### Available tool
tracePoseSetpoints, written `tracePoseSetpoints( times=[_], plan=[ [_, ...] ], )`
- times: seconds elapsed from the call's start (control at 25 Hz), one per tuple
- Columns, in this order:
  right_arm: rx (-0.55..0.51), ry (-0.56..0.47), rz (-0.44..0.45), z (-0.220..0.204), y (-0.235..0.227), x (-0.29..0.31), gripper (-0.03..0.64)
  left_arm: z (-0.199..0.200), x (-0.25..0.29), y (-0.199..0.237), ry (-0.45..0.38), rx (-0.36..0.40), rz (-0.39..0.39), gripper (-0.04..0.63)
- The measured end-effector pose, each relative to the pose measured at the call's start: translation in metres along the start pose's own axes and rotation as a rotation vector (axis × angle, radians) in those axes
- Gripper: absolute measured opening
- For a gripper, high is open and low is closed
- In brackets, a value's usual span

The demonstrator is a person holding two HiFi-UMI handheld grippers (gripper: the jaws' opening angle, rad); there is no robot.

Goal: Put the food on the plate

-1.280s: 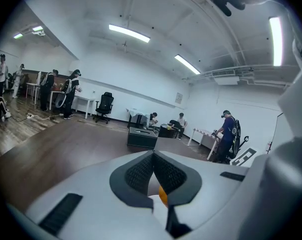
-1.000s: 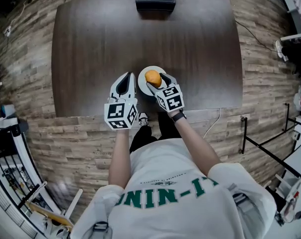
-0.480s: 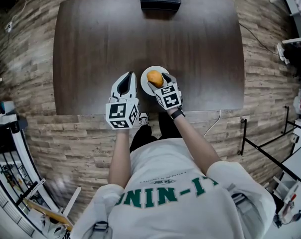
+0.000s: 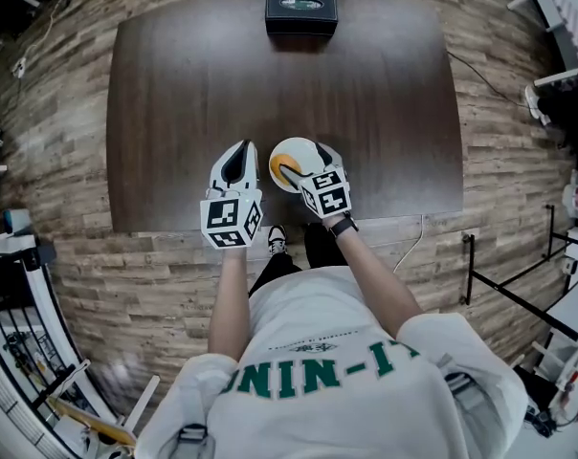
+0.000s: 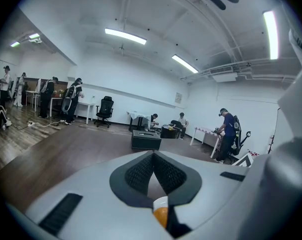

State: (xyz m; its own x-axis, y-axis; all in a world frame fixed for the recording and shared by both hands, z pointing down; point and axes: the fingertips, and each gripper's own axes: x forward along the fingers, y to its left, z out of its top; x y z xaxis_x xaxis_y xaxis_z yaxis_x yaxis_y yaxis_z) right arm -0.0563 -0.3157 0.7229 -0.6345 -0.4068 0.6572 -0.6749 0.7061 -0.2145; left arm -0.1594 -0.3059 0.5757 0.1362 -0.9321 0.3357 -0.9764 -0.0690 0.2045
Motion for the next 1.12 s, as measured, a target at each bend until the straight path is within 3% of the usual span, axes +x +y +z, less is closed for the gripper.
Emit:
tracePoseSetpoints(
  times=[0.28,0.64,0.92,1.12],
  plan=[
    [0.043,-0.111,-0.043,0.035,-0.014,-0.04,0.428,0.017,-0.003,-0.006,-0.026,0.02,-0.01,0.012],
    [0.064,-0.34,-0.106,0.116,-0.036,-0.12,0.317,0.065,-0.007,-0.031,-0.102,0.077,-0.045,0.012],
    [-0.001,-0.529,-0.18,0.178,-0.037,-0.191,0.222,0.106,-0.014,-0.055,-0.172,0.088,-0.073,0.012],
    [0.011,-0.629,-0.156,0.212,-0.033,-0.227,0.175,0.143,-0.025,-0.061,-0.237,0.102,-0.063,0.012]
  ],
)
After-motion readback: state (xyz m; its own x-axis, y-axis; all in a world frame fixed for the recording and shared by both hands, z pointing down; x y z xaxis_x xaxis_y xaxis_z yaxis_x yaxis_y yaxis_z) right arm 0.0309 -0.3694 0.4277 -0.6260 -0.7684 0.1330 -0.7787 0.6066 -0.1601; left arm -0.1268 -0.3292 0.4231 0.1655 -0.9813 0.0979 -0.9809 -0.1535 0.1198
